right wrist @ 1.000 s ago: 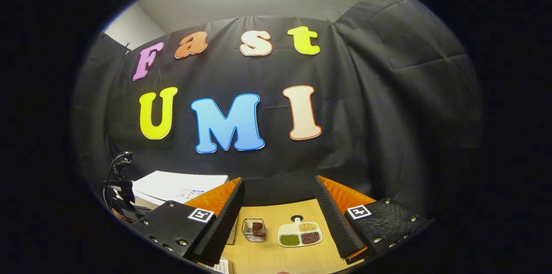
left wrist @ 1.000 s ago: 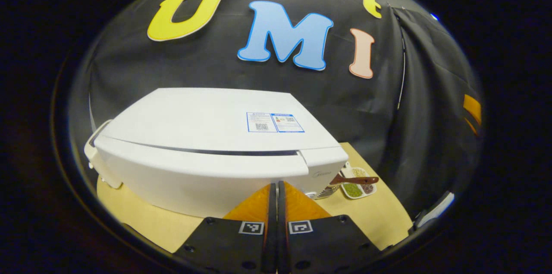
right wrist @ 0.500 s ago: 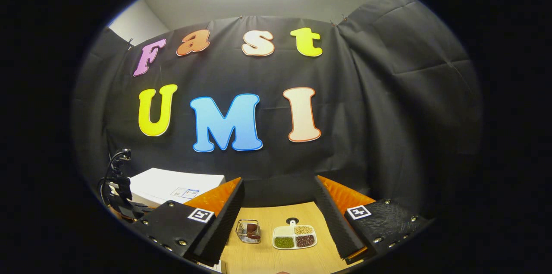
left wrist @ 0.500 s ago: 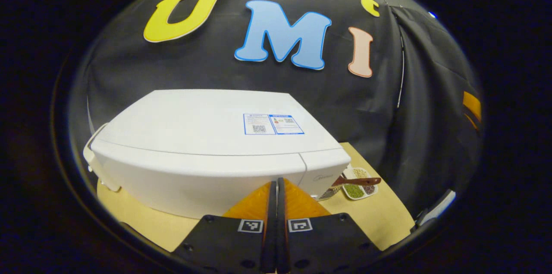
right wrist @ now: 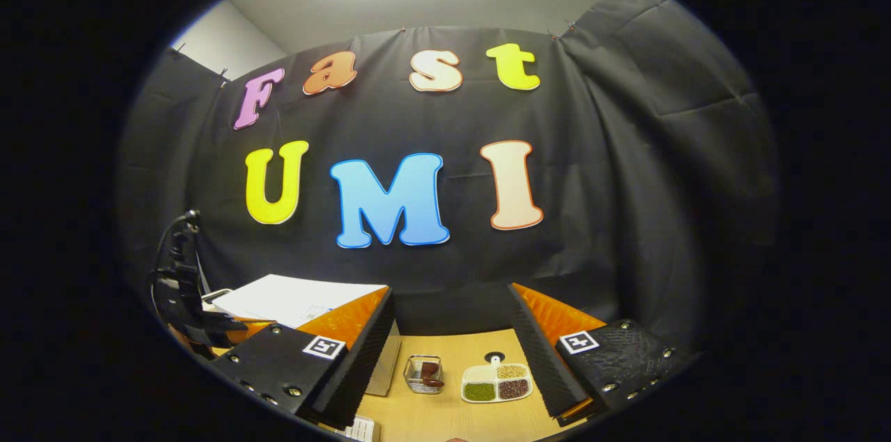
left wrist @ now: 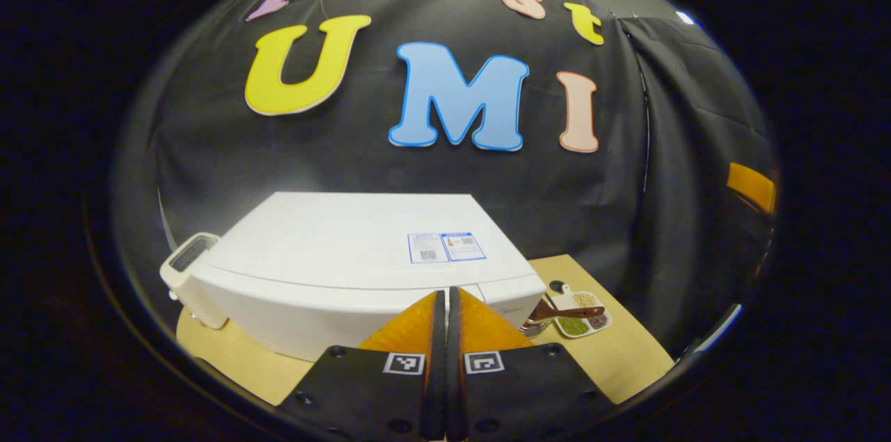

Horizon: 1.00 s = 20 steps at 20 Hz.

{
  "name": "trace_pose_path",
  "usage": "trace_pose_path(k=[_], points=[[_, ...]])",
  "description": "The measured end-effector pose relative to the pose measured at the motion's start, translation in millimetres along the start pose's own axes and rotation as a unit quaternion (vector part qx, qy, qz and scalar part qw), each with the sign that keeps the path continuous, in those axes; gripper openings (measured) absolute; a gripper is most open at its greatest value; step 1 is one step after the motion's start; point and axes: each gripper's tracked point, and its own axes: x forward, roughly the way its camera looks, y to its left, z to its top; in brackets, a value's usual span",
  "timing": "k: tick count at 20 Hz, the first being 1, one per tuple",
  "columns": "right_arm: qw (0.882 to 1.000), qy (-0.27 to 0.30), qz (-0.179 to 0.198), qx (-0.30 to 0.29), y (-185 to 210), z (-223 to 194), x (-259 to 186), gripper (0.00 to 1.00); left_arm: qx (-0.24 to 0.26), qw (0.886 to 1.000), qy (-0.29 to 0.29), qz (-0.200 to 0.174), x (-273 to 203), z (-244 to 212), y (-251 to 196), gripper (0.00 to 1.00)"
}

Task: Open the microwave oven with the left hand, put the food in, and close the microwave oven.

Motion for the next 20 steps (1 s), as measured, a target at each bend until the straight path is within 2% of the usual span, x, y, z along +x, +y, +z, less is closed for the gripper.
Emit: trace_pose_path(k=[4, 5, 9, 12, 17, 20], points=[[1.0, -0.012, 0.014, 0.007, 31, 33, -11, 0.96, 0.005, 0.994, -0.106, 0.029, -91, 93, 21, 0.06], [1.0, -0.013, 0.016, 0.013, 40, 43, -16, 0.96, 0.0, 0.991, -0.127, 0.032, -115, 113, 28, 0.12], [1.0, -0.022, 0.012, 0.004, 69, 79, -39, 0.96, 0.017, 0.978, -0.198, 0.057, -202, 178, 66, 0.93], [0.999, -0.035, 0.008, -0.01, 93, 96, -62, 0.96, 0.017, 0.976, -0.209, 0.054, -240, 184, 81, 0.94], [0.998, -0.044, 0.01, -0.031, 131, 104, -99, 0.96, 0.003, 0.98, -0.196, 0.026, -270, 158, 100, 0.96], [0.999, -0.037, 0.014, -0.033, 147, 103, -111, 0.96, 0.003, 0.98, -0.2, 0.014, -282, 159, 107, 0.94]])
